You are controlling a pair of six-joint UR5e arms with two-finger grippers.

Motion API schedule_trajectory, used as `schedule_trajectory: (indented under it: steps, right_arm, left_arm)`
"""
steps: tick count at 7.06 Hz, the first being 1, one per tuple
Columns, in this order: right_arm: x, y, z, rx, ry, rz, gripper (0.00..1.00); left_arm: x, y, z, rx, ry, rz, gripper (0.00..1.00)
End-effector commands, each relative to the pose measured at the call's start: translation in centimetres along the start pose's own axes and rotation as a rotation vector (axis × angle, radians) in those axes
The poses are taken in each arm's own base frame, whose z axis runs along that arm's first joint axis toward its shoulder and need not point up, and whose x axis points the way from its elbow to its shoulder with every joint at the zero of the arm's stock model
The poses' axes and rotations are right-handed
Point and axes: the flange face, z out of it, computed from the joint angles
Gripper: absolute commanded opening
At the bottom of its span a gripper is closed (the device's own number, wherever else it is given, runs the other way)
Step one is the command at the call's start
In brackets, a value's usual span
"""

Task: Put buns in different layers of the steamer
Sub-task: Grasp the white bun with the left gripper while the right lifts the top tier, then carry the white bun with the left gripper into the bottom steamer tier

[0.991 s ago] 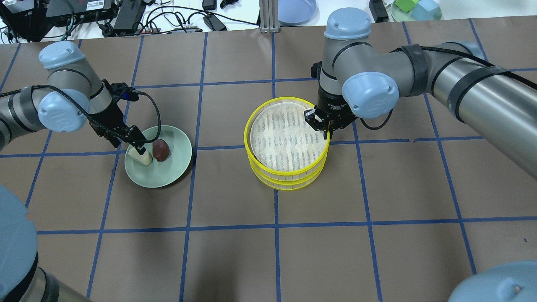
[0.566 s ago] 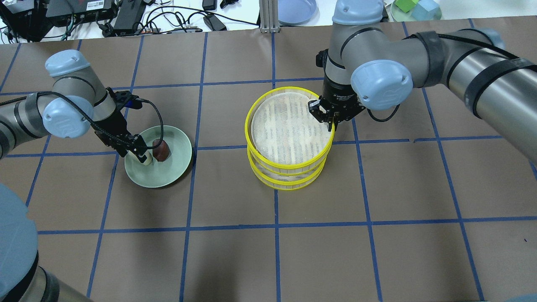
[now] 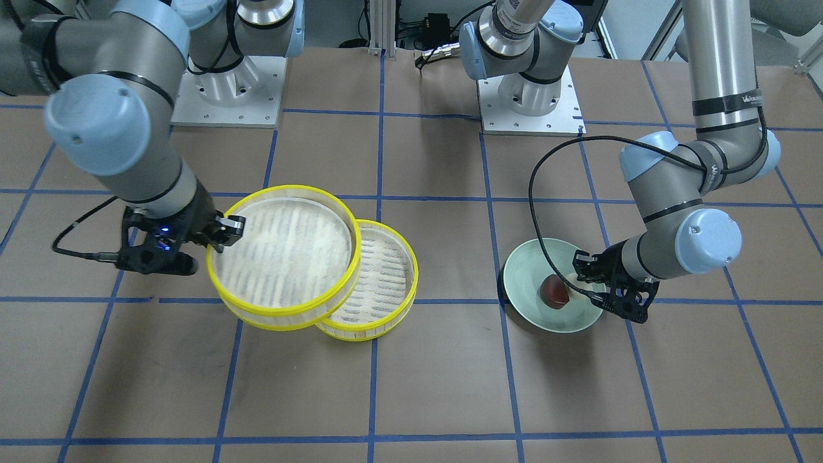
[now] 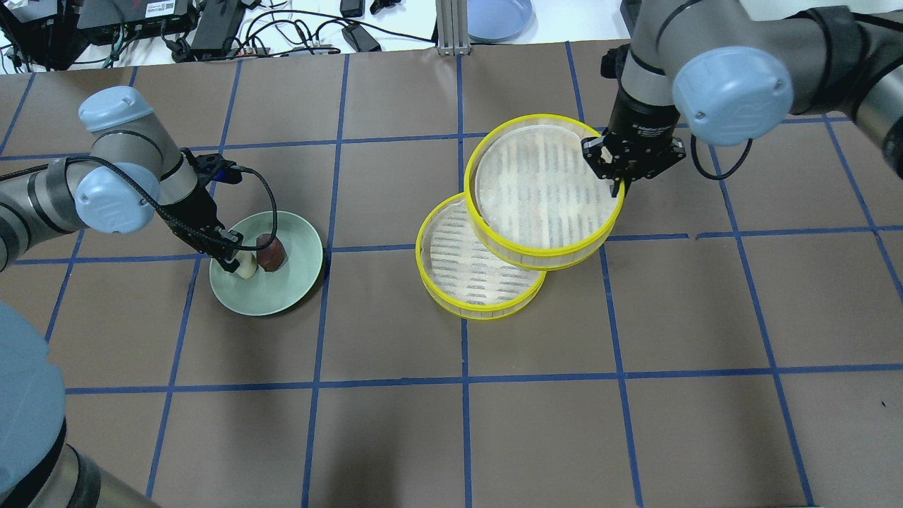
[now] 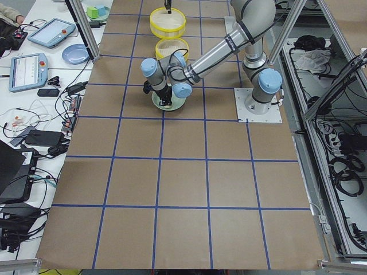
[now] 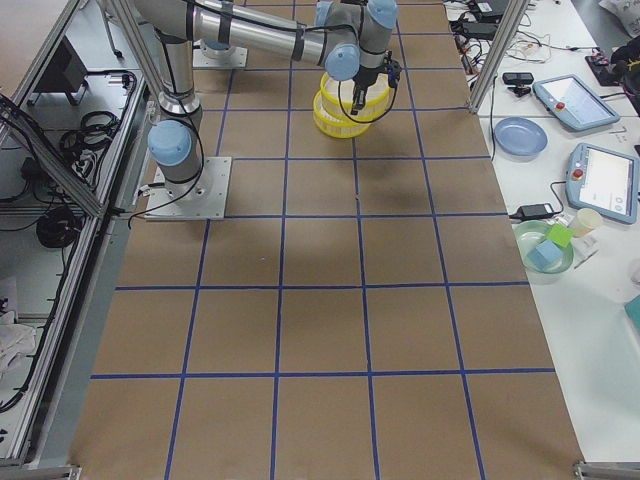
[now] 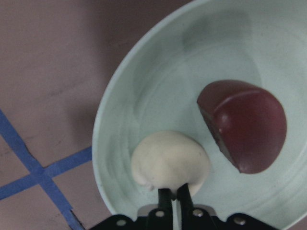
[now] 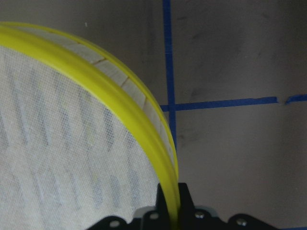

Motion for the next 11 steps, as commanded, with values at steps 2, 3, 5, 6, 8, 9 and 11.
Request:
schedule_trajectory:
  steps: [2, 3, 5, 6, 8, 9, 11]
  right_arm:
    - [13.7, -1.1, -1.6, 0.016, 0.009, -0.05, 0.0]
    - [14.7, -1.1, -1.4, 0.011, 0.006, -0.07, 0.0]
    - [14.8, -1.0, -1.3, 0.01, 0.006, -0.068, 0.0]
    - [14.7, -1.0, -1.2, 0.007, 0.005, -0.069, 0.0]
    - [14.8, -1.0, -1.2, 0.007, 0.005, -0.068, 0.0]
    - [14.8, -0.9, -1.2, 0.007, 0.005, -0.068, 0.0]
    - [14.7, -1.0, -1.0, 0.004, 0.004, -0.069, 0.0]
  left_arm:
    - [-0.2, -0.1, -1.3, 0.041, 0.003, -0.006, 0.0]
    - [-0.5, 0.3, -3.2, 0.068, -0.007, -0.017, 0.0]
    - [-0.2, 2.3, -7.2, 0.096, -0.019, -0.046, 0.0]
    - [2.1, 2.4, -10.2, 0.156, -0.021, -0.075, 0.0]
    - [13.0, -0.2, -12.5, 0.182, -0.049, -0.165, 0.0]
    - [19.1, -1.4, -12.2, 0.192, -0.042, -0.283, 0.0]
    - [28.6, -3.6, -10.5, 0.207, -0.036, -0.374, 0.0]
